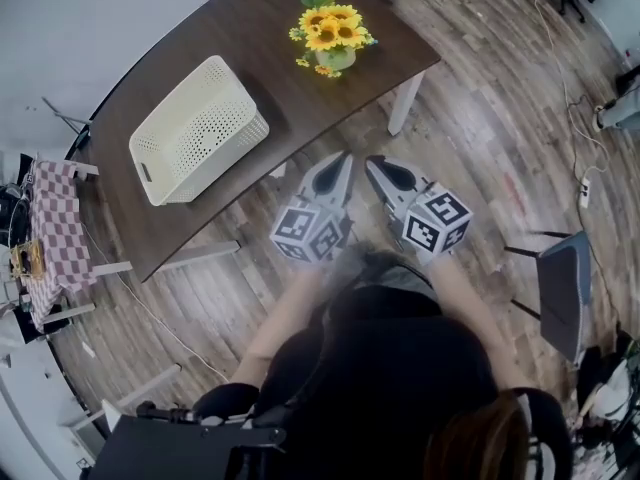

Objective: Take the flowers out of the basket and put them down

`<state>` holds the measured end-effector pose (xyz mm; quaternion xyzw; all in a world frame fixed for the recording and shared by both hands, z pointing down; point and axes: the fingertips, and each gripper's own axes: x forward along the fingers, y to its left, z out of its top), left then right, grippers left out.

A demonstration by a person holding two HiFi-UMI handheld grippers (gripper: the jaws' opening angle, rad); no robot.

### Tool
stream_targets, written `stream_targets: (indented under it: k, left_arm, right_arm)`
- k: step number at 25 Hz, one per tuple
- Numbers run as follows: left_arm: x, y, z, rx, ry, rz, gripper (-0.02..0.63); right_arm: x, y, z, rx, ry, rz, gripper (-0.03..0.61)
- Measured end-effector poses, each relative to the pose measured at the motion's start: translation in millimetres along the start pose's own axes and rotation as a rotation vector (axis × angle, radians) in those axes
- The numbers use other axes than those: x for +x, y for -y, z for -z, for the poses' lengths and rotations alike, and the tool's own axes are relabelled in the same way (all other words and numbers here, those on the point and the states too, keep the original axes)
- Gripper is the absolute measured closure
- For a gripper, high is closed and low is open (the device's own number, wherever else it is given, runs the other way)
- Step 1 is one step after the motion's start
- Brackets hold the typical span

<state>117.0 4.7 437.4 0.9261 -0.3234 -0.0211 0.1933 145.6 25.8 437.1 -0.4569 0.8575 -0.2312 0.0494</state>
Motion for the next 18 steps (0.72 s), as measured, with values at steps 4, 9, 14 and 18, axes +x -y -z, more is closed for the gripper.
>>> stream_targets:
  k: [4, 9, 14, 18]
  left_arm:
    - [4.2, 1.2, 3.8, -0.005, -0.017, -0.001, 0.614]
    - [10.3, 0.8, 2.7, -0.001, -0.015, -0.003, 0.614]
    - [16.9, -0.9, 1.0, -0.001, -0.018, -0.014, 0.614]
    - [20.8, 2.1, 1.6, 0.006, -0.025, -0.007, 0.614]
  right_arm:
    - [-3.6, 2.2, -2.1, 0.014, 0.001, -0.005, 0.58]
    - [-3.7, 8.1, -5.6, 0.025, 0.009, -0.016, 0.58]
    - [-0.9, 7.3, -5.5, 0.016, -0.008, -0.04, 0.58]
    - [-3.5, 10.1, -1.7, 0.026, -0.017, -0.039, 0.58]
